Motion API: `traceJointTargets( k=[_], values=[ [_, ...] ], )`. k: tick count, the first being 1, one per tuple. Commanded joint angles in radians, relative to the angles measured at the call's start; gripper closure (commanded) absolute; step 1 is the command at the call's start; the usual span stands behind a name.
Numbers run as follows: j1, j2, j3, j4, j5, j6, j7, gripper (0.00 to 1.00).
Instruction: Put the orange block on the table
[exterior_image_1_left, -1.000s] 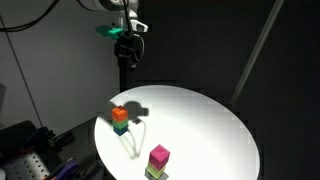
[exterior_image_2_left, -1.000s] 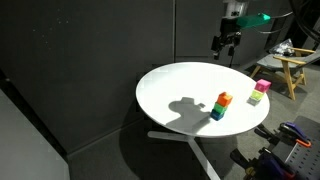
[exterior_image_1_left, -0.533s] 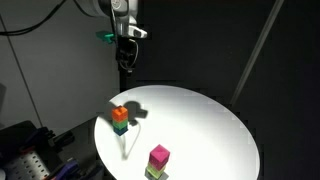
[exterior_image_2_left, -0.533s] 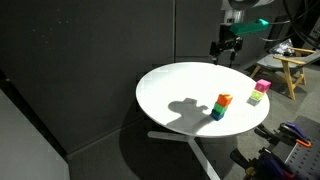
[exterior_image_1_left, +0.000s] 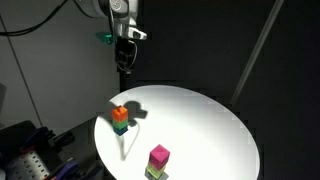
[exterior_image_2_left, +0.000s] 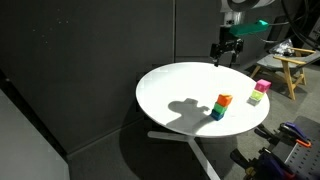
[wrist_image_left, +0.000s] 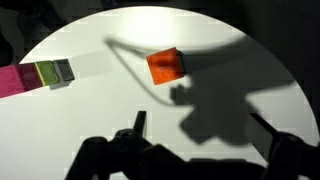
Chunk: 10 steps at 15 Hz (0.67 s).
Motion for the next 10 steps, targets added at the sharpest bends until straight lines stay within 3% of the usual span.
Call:
traceJointTargets(
  k=[1, 10],
  values=[
    [0.004, 0.0, -0.004, 0.002, 0.0, -0.003, 0.0, 0.0],
    [-0.003, -0.023, -0.014, -0.081, -0.002, 0.125, -0.115, 0.0]
  ],
)
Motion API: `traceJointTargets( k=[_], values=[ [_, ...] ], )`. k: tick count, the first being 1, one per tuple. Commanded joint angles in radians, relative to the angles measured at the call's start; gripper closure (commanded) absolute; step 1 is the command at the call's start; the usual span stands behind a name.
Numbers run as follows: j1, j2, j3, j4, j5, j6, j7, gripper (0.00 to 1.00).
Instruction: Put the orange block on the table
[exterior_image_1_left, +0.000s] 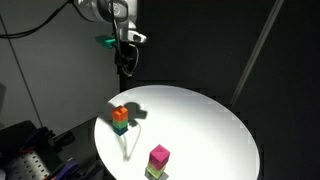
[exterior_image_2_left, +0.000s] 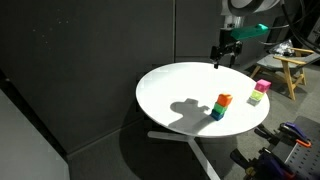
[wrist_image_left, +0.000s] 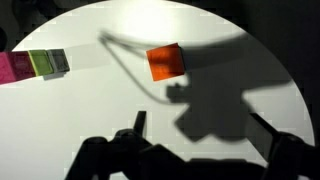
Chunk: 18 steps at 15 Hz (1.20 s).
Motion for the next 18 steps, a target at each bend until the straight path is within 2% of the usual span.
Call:
traceJointTargets(
  k=[1, 10, 18],
  values=[
    [-0.003, -0.025, -0.012, -0.063, -0.001, 0.086, -0.07, 0.0],
    [-0.006, -0.03, -0.025, -0.196, 0.001, 0.241, -0.15, 0.0],
    [-0.007, 0.006, -0.031, -0.248, 0.004, 0.327, -0.187, 0.0]
  ],
)
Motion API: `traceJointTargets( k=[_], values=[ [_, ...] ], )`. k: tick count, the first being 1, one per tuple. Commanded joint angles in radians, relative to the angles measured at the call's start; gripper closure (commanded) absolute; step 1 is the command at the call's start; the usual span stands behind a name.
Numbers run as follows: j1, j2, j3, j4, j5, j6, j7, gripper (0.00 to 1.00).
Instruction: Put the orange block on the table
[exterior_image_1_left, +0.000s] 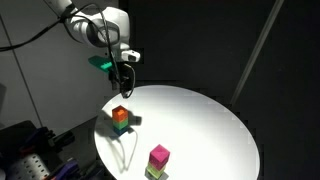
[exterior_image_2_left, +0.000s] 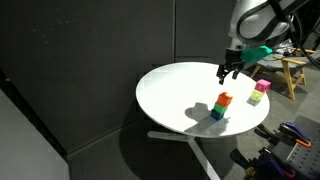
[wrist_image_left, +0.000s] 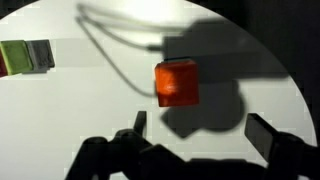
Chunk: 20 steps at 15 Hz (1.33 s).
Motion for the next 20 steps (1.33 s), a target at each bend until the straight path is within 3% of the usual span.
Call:
traceJointTargets(
  k=[1, 7, 20],
  values=[
    [-0.006, 0.005, -0.005, -0.023, 0.006, 0.045, -0.036, 0.0],
    [-0.004, 0.049, -0.004, -0.031, 0.018, 0.088, -0.051, 0.0],
    [-0.006, 0.148, -0.02, -0.007, 0.003, 0.066, -0.026, 0.0]
  ],
)
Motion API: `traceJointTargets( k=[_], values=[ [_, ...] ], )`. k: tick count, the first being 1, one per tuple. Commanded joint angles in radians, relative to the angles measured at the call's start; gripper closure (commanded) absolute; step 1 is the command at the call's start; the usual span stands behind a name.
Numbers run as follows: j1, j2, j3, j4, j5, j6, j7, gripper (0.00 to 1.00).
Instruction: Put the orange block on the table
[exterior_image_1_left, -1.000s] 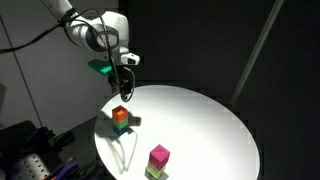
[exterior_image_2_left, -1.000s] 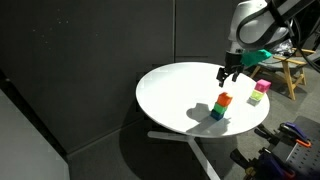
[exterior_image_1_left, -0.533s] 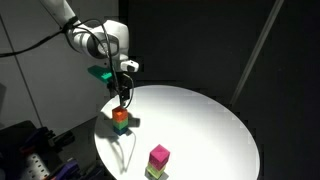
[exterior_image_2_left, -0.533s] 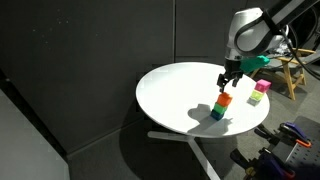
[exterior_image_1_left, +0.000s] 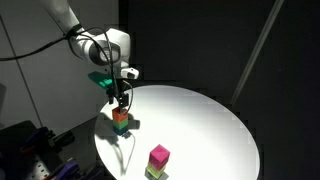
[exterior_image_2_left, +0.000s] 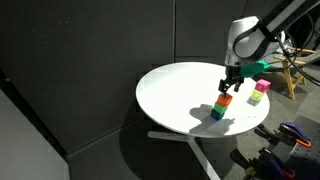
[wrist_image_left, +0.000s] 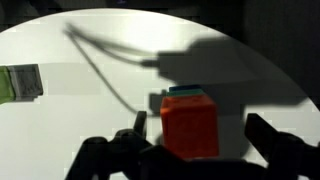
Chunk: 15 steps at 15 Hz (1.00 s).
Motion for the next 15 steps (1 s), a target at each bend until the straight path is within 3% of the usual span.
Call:
traceJointTargets(
  k=[1, 15],
  values=[
    [-0.006, 0.015, -0.007, 0.02, 0.001, -0.003, -0.006, 0.0],
    [0.002, 0.071, -0.012, 0.061, -0.023, -0.013, 0.005, 0.0]
  ],
)
